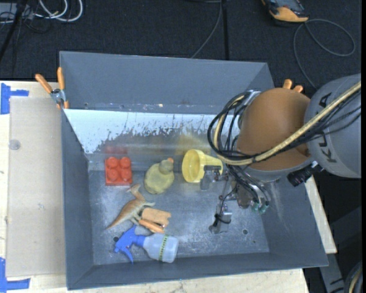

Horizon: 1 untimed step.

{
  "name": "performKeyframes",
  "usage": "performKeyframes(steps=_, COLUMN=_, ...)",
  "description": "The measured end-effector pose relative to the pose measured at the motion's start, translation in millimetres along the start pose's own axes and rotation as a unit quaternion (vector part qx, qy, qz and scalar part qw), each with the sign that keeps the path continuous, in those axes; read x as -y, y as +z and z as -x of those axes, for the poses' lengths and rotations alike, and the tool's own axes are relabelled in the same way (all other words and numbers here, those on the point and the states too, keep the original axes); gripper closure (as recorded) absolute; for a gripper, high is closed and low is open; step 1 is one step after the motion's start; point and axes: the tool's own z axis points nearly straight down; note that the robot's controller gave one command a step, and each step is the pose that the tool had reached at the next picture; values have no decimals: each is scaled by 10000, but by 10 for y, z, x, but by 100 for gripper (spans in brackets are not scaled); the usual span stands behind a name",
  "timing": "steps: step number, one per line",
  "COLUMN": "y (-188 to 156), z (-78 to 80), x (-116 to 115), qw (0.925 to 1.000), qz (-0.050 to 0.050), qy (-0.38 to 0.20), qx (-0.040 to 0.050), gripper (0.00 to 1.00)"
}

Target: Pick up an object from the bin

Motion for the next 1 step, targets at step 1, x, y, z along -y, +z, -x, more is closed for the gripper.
performKeyframes(steps=1, y=-42, z=16, x=1, qw=10000, qz=1, qy=4, qx=42, gripper=0)
